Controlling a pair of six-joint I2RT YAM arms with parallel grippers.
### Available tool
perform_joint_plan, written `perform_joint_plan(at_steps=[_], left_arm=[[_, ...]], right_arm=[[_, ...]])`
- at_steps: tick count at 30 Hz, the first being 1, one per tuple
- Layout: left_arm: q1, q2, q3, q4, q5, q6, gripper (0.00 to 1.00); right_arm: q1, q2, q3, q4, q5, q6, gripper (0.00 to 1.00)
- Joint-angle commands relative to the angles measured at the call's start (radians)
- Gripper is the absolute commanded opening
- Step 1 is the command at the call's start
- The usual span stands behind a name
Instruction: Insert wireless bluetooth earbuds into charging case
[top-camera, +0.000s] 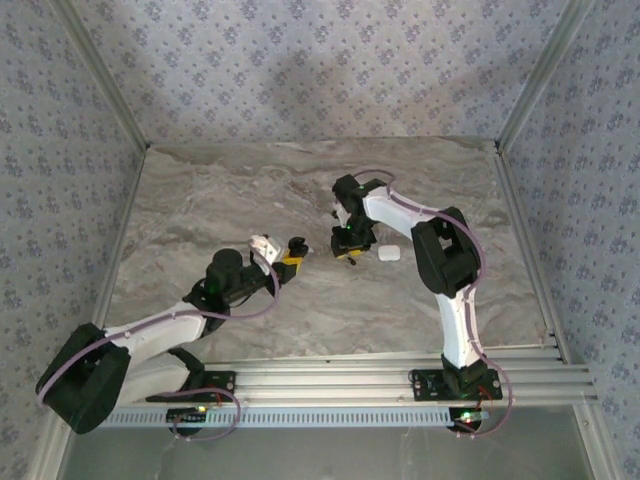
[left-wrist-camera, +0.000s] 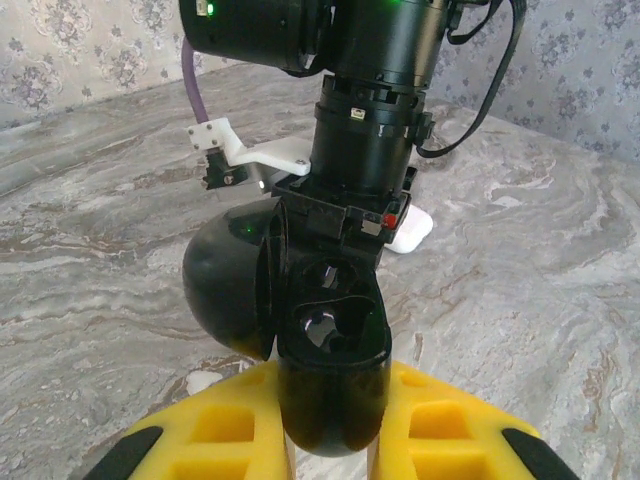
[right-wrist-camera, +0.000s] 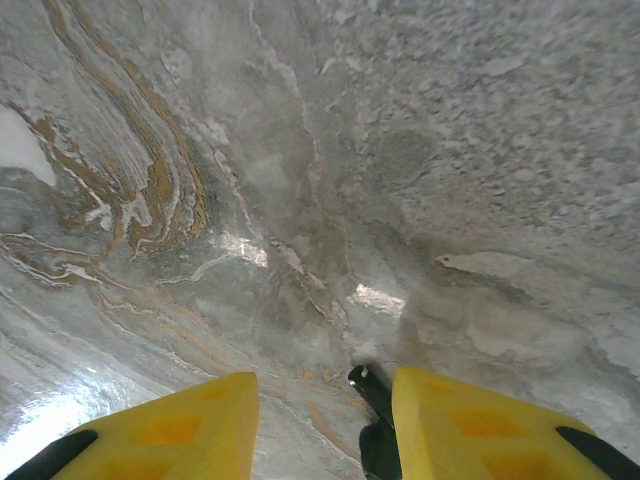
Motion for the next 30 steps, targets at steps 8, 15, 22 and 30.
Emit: perform_joint_plan(at_steps=[8, 15, 22, 30], left_arm=[[0.009, -0.022, -0.003, -0.039, -0.009, 0.034, 0.14], [0.009, -0.025, -0.001, -0.052, -0.008, 0.041, 0.14], [0.008, -0.022, 0.000, -0.060, -0.008, 0.046, 0.14], [0.008, -0.020, 0.002, -0.056, -0.006, 0.046, 0.14]], right_arm=[[0.022, 0.043, 0.032, -0.058, -0.013, -0.005, 0.38], [0.039, 0.018, 0.015, -0.083, -0.028, -0.039, 0.36], [0.053, -0.048, 0.014, -0.154, -0.012, -0.037, 0.35], [-0.005, -0.198, -0.103, -0.101, -0.001, 0.175, 0.39]])
